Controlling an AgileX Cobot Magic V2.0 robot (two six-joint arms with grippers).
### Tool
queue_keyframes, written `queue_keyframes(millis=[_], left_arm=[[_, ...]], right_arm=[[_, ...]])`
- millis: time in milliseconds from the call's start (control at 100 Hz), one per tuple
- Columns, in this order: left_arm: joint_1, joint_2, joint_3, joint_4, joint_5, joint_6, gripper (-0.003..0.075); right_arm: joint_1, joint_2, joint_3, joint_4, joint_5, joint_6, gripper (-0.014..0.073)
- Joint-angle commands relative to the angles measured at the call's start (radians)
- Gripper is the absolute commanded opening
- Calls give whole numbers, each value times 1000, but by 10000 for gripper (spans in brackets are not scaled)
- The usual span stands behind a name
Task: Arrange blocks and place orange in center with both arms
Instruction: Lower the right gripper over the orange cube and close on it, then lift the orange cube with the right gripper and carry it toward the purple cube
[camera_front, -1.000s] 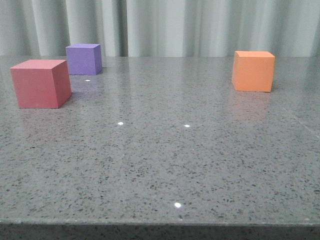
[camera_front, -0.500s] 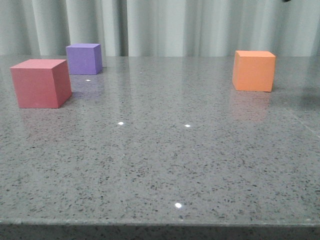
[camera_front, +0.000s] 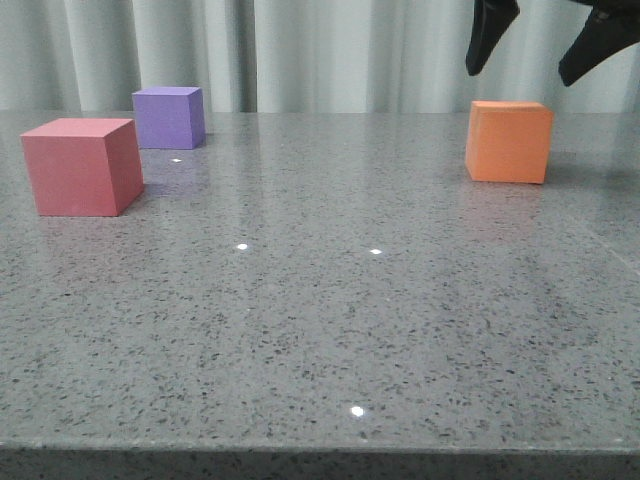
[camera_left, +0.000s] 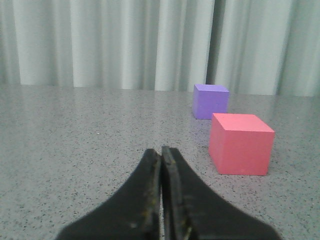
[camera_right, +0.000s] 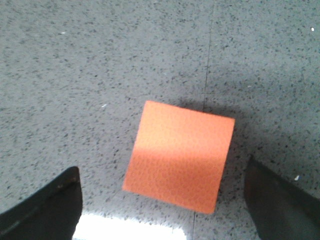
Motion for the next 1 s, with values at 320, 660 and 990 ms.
queue_keyframes(millis=[320,660,990], left_arm=[[2,-38,43,-7,-86,-2,-20],[2,-38,43,-7,-86,-2,-20],[2,-38,43,-7,-86,-2,-20]], right_arm=[[-1,-2,-44,-80,-115,94,646],[1,88,-44,-67,-115,94,627],[16,67,-44,-34,-107,94,331]])
